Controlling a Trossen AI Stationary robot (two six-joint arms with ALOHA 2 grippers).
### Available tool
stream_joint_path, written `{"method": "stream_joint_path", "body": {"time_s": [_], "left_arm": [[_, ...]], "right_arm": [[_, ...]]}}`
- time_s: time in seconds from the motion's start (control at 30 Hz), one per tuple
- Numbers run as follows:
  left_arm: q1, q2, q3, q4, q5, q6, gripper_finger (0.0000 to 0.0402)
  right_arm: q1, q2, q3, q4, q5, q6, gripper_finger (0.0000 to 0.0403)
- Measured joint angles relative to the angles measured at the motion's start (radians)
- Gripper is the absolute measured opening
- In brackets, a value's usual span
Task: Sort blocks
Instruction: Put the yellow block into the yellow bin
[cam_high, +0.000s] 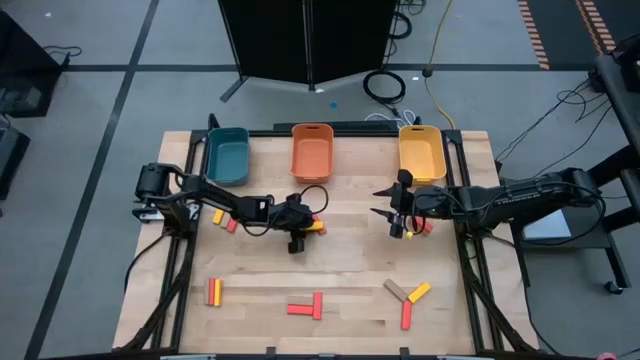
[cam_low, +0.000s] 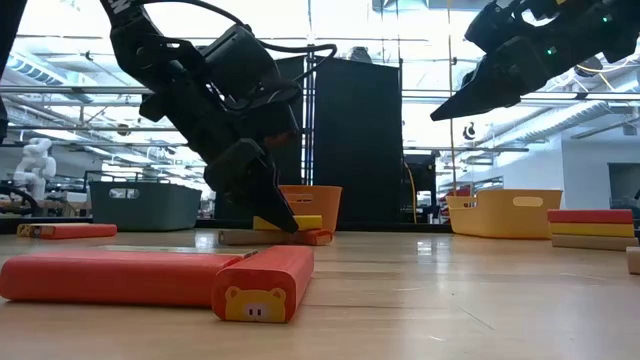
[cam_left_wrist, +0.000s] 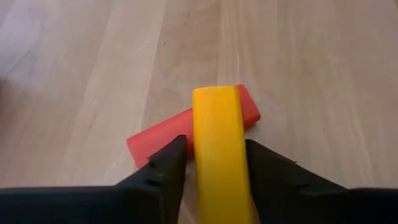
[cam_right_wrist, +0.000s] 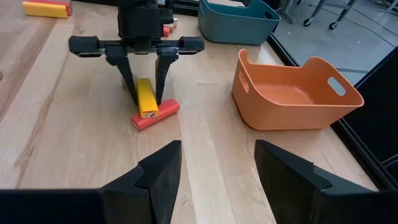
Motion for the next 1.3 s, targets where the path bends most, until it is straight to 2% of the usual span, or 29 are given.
{"method": "stream_joint_path", "body": {"time_s": [0.1, 0.2, 0.4, 0.53, 0.73, 0.83, 1.0, 1.13, 1.3], "left_arm": [[0.0, 0.0, 0.0, 0.001, -0.002, 0.0, 0.0104], [0.0, 0.0, 0.0, 0.005, -0.002, 0.0, 0.009], [0.0, -0.039, 0.024, -0.006, 0.004, 0.031, 0.0098], [0.005, -0.09, 0.088, 0.001, 0.002, 0.108, 0.0099], [0.082, -0.091, 0.227, 0.071, -0.075, 0.156, 0.01], [0.146, -0.057, 0.309, 0.122, -0.04, 0.132, 0.01], [0.235, 0.054, 0.47, 0.152, 0.078, 0.066, 0.01], [0.265, 0.182, 0.594, 0.15, 0.122, 0.001, 0.01], [0.277, 0.376, 0.815, 0.158, 0.148, -0.1, 0.01]], "right_arm": [[0.0, 0.0, 0.0, 0.006, 0.0, 0.0, 0.0199], [0.0, 0.0, 0.0, 0.006, 0.0, 0.0, 0.0199], [0.0, 0.0, 0.0, 0.009, 0.0, 0.0, 0.0199], [0.0, -0.012, 0.0, 0.013, 0.001, -0.011, 0.0199], [0.0, -0.083, 0.0, 0.006, 0.005, 0.026, 0.0199], [0.0, -0.139, 0.0, -0.009, 0.004, 0.054, 0.0199], [0.0, -0.251, 0.0, -0.062, 0.005, 0.084, 0.0199], [0.0, -0.338, 0.0, -0.122, -0.001, 0.122, 0.0199], [0.002, -0.418, 0.0, -0.186, -0.004, 0.143, 0.0199]]}}
